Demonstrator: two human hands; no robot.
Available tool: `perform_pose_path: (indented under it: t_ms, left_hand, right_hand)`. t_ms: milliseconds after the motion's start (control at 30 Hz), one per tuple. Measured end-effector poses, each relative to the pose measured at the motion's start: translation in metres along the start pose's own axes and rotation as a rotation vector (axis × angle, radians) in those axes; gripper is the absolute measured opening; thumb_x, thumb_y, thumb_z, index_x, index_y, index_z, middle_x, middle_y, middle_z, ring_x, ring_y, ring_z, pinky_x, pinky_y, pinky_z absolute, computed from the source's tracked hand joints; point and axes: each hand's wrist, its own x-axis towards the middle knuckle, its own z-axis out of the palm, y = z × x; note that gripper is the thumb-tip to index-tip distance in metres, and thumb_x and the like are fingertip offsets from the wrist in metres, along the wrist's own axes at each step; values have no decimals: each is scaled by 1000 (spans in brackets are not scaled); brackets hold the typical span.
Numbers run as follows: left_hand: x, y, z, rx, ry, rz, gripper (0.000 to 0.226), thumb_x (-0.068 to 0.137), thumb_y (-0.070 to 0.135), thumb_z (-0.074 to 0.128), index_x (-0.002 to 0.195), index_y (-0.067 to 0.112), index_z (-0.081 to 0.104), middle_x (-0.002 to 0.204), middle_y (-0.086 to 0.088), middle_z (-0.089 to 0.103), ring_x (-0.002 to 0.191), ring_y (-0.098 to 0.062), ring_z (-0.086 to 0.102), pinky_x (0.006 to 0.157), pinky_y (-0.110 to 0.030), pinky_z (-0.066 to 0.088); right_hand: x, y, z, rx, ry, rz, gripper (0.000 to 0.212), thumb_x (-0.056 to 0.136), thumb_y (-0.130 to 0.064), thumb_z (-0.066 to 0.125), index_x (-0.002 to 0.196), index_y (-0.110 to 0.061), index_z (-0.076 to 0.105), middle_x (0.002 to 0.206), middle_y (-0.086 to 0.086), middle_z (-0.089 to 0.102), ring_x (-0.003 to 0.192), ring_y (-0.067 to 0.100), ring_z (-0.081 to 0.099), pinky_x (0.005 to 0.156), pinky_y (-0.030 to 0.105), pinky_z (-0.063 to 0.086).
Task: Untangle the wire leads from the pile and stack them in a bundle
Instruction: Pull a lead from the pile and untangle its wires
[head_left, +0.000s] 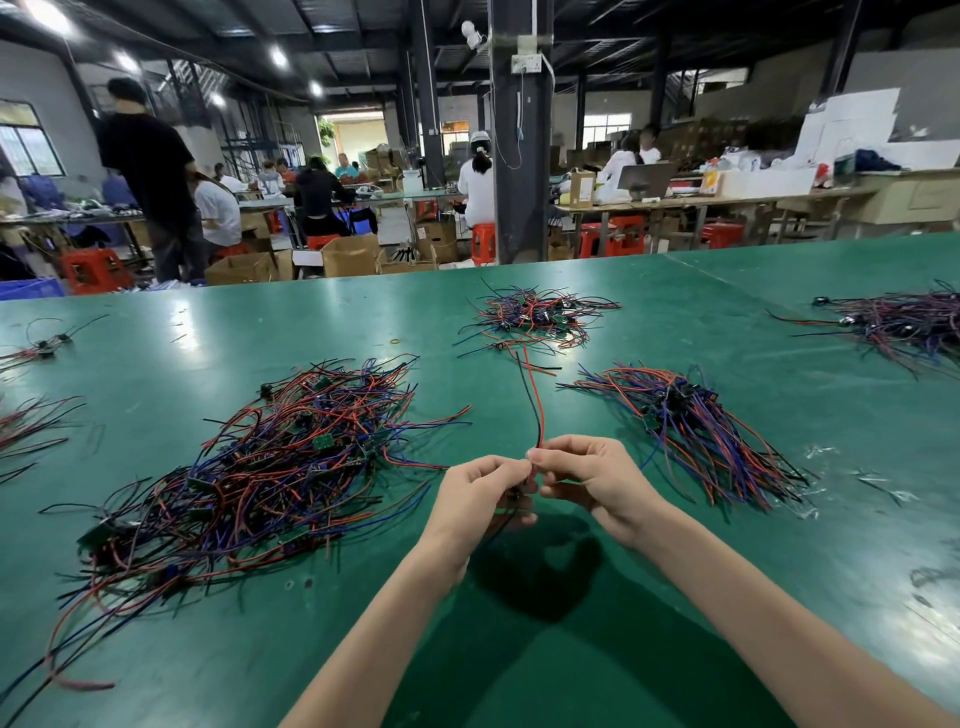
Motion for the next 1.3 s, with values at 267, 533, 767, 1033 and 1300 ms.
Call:
perform_pose_path:
  t_ms: [267,533,767,1033,1300]
  left_hand:
    - [-1,3,-3,112,8,-70,20,83,-1,63,68,11,72,57,-2,65,47,-10,55,48,-18,49]
    - [-2,4,-6,166,-3,-92,13,81,6,68,70,12,73,71,-8,68,60,-14,57,47,-14,45]
    - [-1,5,-5,157,-11,-99,16,81,11,70,65,14,73,66,0,69,56,-9,51,50,-15,44]
    - [1,0,-3,149,27,-40,20,81,8,70,62,13,70,61,-3,63,58,-13,47,53,-21,37]
    - [5,-2,-1,48,68,-3,32,83,3,65,52,13,63,58,-6,58,52,-12,43,51,-20,33]
  right_hand:
    - [0,3,1,-37,-82,94,8,73,-4,74,73,-8,67,60,2,63,46,5,47,45,15,41]
    - [0,1,-4,-104,-167,152,24,61,-20,78,80,-7,73,66,2,63,56,7,49,48,15,41]
    - [3,-2,-8,-59,-217,145,15,68,-14,73,81,-7,75,68,2,68,54,6,56,50,16,47]
    - [4,9,-1,-21,-106,-17,7,81,4,65,78,-1,69,62,7,65,49,8,51,50,15,44]
    - [9,20,10,36,3,-170,9,81,2,67,73,-3,69,59,6,60,51,8,50,50,16,43]
